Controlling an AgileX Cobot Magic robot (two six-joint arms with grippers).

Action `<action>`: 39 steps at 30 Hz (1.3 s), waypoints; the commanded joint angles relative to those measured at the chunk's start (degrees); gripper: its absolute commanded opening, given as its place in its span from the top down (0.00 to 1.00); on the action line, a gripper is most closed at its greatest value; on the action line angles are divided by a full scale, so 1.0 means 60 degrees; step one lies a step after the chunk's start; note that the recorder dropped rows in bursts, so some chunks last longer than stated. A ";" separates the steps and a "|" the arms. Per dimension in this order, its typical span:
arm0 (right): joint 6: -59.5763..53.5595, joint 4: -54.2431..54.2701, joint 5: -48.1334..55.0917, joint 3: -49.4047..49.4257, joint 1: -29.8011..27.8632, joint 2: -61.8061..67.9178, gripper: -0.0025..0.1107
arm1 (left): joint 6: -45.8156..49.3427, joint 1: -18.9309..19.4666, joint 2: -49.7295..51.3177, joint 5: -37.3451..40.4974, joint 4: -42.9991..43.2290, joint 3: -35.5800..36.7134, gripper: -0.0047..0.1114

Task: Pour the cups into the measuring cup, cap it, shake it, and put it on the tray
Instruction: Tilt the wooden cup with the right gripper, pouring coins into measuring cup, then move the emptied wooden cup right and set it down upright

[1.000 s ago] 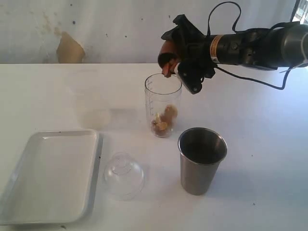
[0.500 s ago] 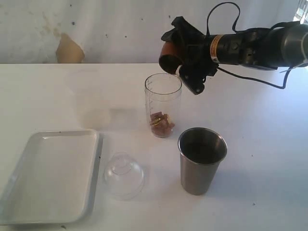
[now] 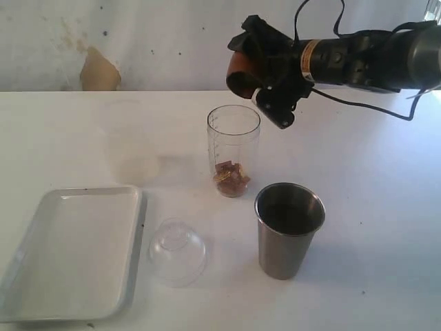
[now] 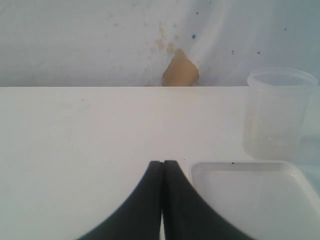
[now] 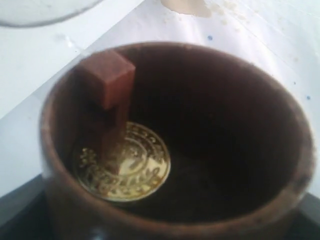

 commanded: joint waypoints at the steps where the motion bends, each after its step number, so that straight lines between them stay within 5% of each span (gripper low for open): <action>1: -0.0101 0.0078 -0.0072 -0.0076 0.0087 -0.0209 0.98 | 0.0000 -0.0038 -0.0046 0.0016 0.0013 0.0047 0.96; 15: -0.0218 0.0112 0.0267 -0.0076 0.0283 -0.0209 0.98 | 0.0000 -0.0038 -0.0046 0.0016 0.0013 0.0047 0.96; 19: 0.3260 0.0135 0.0387 -0.0076 0.0248 -0.0209 0.98 | 0.0000 -0.0038 -0.0046 0.0016 0.0013 0.0047 0.96; 25: 0.5850 0.0749 -0.0914 -0.0084 -0.0009 -0.0209 0.98 | 0.0000 -0.0038 -0.0046 0.0016 0.0013 0.0047 0.96; 29: 0.9698 0.1432 -0.3175 -0.0195 -0.1123 -0.0209 0.98 | 0.0000 -0.0038 -0.0046 0.0016 0.0013 0.0047 0.96; 32: 1.0809 0.1368 -0.3675 -0.0195 -0.1683 -0.0209 0.98 | 0.0000 -0.0038 -0.0046 0.0016 0.0013 0.0047 0.96; 39: 1.6751 0.2470 -0.1713 -0.0195 -0.2712 0.0343 0.98 | 0.0000 -0.0038 -0.0046 0.0016 0.0013 0.0047 0.96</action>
